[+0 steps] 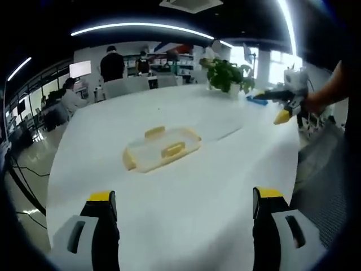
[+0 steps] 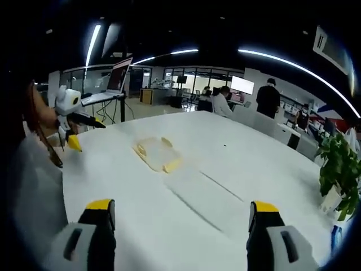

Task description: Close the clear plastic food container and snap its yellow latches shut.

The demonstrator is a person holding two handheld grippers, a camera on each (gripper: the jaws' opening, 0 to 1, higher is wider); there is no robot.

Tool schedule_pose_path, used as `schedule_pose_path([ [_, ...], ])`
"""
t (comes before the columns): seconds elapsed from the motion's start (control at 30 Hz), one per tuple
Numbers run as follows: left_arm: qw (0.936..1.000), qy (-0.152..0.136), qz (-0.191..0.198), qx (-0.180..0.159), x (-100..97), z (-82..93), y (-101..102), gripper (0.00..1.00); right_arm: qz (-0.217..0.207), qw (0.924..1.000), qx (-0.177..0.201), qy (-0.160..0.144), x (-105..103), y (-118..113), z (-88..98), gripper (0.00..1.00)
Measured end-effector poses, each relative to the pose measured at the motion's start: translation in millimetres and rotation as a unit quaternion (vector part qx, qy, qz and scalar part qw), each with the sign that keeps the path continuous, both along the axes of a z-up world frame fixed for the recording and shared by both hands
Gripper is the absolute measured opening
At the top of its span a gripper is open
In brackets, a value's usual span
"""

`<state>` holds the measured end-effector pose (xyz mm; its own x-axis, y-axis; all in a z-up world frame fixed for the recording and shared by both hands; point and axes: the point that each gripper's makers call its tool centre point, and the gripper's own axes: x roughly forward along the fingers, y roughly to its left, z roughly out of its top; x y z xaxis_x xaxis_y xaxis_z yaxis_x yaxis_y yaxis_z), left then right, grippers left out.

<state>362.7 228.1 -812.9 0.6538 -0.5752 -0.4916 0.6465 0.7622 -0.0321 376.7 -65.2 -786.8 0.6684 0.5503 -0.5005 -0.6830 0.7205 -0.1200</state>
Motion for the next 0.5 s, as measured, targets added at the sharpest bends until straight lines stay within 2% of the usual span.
schedule_pose_path([
  [0.07, 0.9999, 0.002, -0.009, 0.013, 5.4, -2.4, 4, 0.99, 0.006, 1.0, -0.002, 0.004, 2, 1, -1.0, 1.0],
  [0.2, 0.9999, 0.008, -0.015, -0.003, 16.1, 0.7, 5, 0.99, 0.02, 0.9997, -0.004, 0.011, 7, 8, -1.1, 1.0],
  [0.43, 0.999, 0.011, -0.041, -0.011, 32.1, -2.3, 7, 0.99, 0.049, 0.9988, -0.005, 0.006, 23, 20, -4.3, 1.0],
  [0.5, 0.9984, 0.023, -0.045, -0.026, 36.2, -3.0, 8, 0.99, 0.057, 0.9984, -0.003, 0.005, 28, 23, -5.0, 1.0],
])
